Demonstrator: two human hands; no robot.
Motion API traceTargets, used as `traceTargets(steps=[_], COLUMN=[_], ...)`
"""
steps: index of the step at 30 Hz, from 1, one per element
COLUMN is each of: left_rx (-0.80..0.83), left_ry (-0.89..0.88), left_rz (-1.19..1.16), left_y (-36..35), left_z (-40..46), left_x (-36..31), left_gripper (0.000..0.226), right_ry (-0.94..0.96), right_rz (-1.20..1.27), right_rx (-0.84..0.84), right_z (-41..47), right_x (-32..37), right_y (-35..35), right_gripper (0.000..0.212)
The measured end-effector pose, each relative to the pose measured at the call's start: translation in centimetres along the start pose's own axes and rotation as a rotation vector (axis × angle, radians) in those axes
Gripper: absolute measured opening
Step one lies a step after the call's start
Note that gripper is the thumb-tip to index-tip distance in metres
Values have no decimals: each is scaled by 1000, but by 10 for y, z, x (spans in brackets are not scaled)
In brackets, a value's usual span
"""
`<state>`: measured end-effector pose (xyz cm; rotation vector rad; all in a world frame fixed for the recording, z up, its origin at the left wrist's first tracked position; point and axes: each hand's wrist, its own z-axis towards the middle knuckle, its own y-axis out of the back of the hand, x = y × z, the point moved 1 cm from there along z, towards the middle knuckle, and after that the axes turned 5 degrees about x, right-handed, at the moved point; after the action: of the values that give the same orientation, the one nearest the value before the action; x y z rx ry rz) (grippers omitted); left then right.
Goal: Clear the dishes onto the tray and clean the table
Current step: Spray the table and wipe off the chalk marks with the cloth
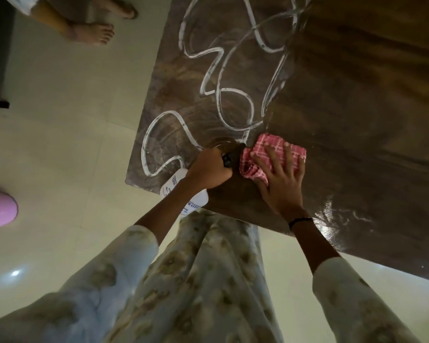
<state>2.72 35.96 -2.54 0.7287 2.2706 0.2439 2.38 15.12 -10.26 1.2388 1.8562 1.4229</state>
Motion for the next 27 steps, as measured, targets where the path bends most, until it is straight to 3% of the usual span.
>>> traceTargets(steps=[4, 12, 18, 21, 23, 27], left_rx=[-5, -64, -139, -162, -160, -121], left_ry=[-33, 193, 170, 153, 167, 171], left_rz=[-7, -21, -56, -42, -25, 4], left_y=[-1, 11, 30, 35, 38, 37], left_z=[13, 24, 26, 29, 33, 40], left_x=[-13, -13, -15, -22, -27, -34], left_gripper=[6, 11, 26, 11, 14, 14], right_ry=[3, 127, -30, 110, 235, 389], right_rz=[3, -40, 67, 38, 17, -48], right_rx=[2, 6, -44, -14, -13, 14], right_z=[-2, 24, 98, 113, 99, 65], right_x=[-2, -27, 1, 34, 42, 7], right_y=[-1, 15, 32, 29, 23, 14], right_gripper=[57, 58, 54, 55, 51, 53])
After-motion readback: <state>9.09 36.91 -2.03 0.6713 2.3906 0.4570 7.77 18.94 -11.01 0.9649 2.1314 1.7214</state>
